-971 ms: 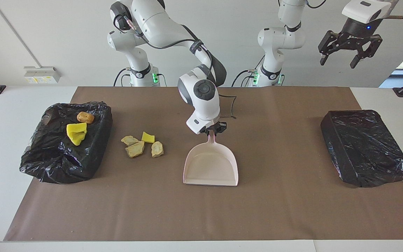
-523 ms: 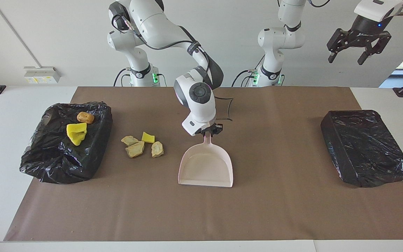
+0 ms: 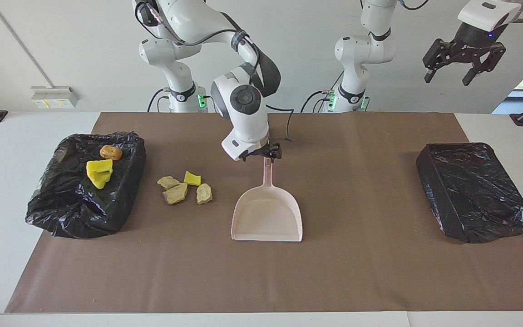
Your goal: Sweep and dump trash in bin
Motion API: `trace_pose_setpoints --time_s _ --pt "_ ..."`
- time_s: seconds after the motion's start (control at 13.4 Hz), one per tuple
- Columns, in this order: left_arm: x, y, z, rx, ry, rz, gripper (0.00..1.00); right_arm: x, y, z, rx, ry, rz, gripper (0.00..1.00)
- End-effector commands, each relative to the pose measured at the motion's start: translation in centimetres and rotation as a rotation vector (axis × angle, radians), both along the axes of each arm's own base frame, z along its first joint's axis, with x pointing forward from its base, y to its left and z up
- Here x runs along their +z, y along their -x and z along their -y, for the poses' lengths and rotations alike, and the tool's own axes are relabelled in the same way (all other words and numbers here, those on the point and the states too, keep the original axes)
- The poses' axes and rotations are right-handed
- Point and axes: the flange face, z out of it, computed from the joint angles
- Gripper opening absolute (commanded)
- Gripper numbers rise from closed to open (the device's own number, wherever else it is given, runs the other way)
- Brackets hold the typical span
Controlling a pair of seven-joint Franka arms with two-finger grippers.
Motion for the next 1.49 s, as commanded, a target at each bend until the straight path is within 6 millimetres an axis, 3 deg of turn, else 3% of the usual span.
trace_pose_setpoints --time_s 0.0,0.22,0.37,0.52,0.67,0.97,1.12,1.19,1.34,1.42 --pt "0.0 0.9 0.0 0.005 0.012 -0.006 1.00 2.0 6.5 1.3 0.017 0.010 -0.036 1.00" --pt "-0.8 1.0 1.4 0.021 0.016 -0.006 1.00 0.9 14.5 -0.5 0.078 0.007 -0.112 1.00" --pt "-2.2 -0.1 4.3 -0.036 0.025 0.024 1.00 -0.3 18.3 -0.5 0.085 -0.021 -0.119 1.00" --pt "-5.0 -1.3 7.6 -0.096 0.032 0.052 1.00 -2.2 22.3 -0.8 0.114 -0.021 -0.142 1.00" --pt "-8.4 -1.4 13.2 -0.196 0.041 0.079 1.00 -4.6 24.1 -1.2 0.107 -0.011 -0.153 1.00" --pt "-13.9 -2.6 19.8 -0.287 0.048 0.089 1.00 -8.9 27.0 -2.4 0.086 -0.049 -0.161 1.00" --pt "-17.5 -2.8 24.3 -0.307 0.060 0.105 1.00 -10.7 27.9 -3.5 0.104 -0.039 -0.158 1.00" --pt "-19.9 -3.1 26.1 -0.291 0.063 0.104 1.00 -10.9 27.8 -3.4 0.105 -0.036 -0.161 0.91" --pt "-24.2 -3.6 29.7 -0.301 0.066 0.107 1.00 -11.5 28.3 -3.0 0.105 -0.023 -0.172 0.60" --pt "-26.4 -3.4 31.8 -0.285 0.068 0.107 1.00 -11.6 28.6 -3.0 0.109 -0.017 -0.181 0.28"
